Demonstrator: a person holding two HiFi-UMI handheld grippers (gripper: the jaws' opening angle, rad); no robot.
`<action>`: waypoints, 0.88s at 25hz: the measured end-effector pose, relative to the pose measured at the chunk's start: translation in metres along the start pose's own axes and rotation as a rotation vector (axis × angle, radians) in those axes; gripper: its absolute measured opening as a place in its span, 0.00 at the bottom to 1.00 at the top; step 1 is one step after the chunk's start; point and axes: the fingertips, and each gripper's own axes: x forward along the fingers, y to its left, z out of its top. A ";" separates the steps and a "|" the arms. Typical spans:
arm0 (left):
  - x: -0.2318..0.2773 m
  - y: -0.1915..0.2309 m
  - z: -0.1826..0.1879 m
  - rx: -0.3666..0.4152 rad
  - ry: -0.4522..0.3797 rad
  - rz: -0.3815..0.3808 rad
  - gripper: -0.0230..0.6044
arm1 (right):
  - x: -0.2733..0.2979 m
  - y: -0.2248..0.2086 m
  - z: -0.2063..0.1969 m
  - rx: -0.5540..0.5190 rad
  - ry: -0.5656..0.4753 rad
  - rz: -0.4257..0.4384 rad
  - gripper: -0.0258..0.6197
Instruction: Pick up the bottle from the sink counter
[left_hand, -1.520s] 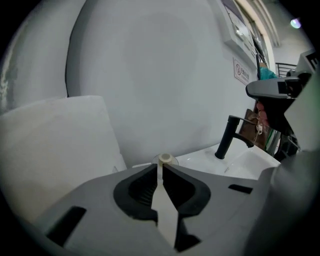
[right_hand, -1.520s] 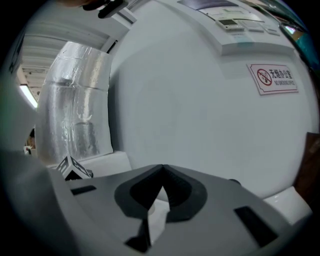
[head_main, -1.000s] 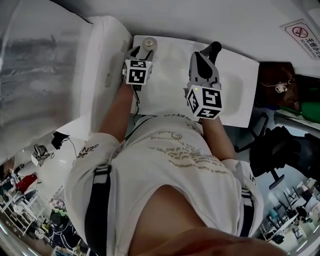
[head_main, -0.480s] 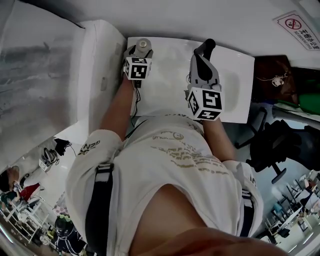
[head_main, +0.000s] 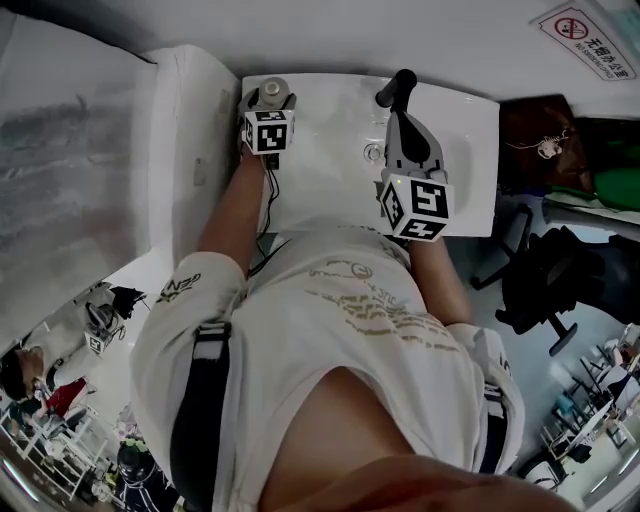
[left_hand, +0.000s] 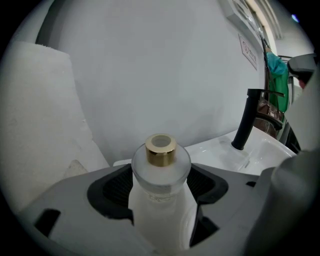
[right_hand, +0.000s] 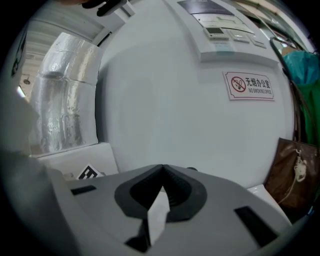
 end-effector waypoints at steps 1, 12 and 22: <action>0.002 0.000 0.000 -0.005 -0.002 0.000 0.56 | -0.001 -0.001 -0.001 0.000 0.002 -0.004 0.08; 0.024 0.004 -0.010 -0.045 -0.025 0.009 0.60 | -0.008 -0.011 -0.009 0.001 0.016 -0.036 0.08; 0.022 0.002 -0.004 -0.008 -0.038 0.030 0.60 | -0.013 -0.011 -0.012 0.015 0.022 -0.047 0.08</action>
